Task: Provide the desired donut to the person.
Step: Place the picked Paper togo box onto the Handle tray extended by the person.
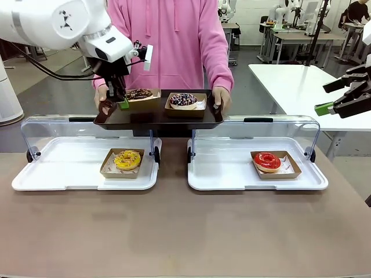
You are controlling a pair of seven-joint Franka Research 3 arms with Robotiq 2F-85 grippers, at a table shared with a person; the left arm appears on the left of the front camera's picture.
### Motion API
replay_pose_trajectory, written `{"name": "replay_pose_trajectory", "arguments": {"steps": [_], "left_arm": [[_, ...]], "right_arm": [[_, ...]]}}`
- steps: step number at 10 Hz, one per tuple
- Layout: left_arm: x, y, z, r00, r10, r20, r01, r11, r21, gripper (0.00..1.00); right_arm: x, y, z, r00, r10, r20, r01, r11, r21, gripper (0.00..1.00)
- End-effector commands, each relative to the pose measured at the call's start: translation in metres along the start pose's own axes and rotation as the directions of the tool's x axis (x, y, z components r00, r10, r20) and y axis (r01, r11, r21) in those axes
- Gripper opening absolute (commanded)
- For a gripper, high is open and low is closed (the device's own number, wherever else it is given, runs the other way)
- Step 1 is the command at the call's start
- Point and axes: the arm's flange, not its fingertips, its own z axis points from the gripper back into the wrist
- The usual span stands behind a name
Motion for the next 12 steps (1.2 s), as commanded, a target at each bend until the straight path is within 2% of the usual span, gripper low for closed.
{"name": "replay_pose_trajectory", "arguments": {"steps": [1,5,6,7,8,9,11,12], "left_arm": [[-0.004,0.009,-0.019,1.0,-0.027,-0.011,0.027,0.999,0.024,0.01],[-0.006,0.021,-0.032,0.999,-0.017,-0.051,0.02,0.998,0.057,0.01],[-0.003,0.022,-0.03,0.998,-0.014,-0.065,0.018,0.998,0.059,0.39],[-0.004,0.023,-0.026,0.998,-0.008,-0.069,0.012,0.998,0.065,0.59],[-0.004,0.024,-0.022,0.998,-0.009,-0.062,0.013,0.998,0.061,0.97],[-0.003,0.025,-0.019,0.998,-0.013,-0.062,0.016,0.998,0.06,1.0],[-0.004,0.025,-0.016,0.998,-0.008,-0.065,0.012,0.998,0.056,1.0],[-0.006,0.026,-0.014,0.998,-0.002,-0.07,0.005,0.999,0.053,0.9]], "right_arm": [[-0.001,0.001,-0.001,1.0,-0.002,-0.005,0.002,1.0,0.008,1.0],[-0.001,0.001,-0.001,1.0,-0.002,-0.005,0.002,1.0,0.008,1.0],[-0.001,0.001,-0.001,1.0,-0.002,-0.005,0.002,1.0,0.008,1.0],[-0.001,0.001,-0.001,1.0,-0.002,-0.005,0.002,1.0,0.008,1.0],[-0.001,0.001,-0.001,1.0,-0.002,-0.005,0.002,1.0,0.008,1.0],[-0.001,0.001,-0.001,1.0,-0.002,-0.005,0.002,1.0,0.008,1.0],[-0.001,0.001,-0.001,1.0,-0.002,-0.005,0.002,1.0,0.008,1.0],[-0.001,0.001,-0.001,1.0,-0.002,-0.005,0.002,1.0,0.008,1.0]]}}
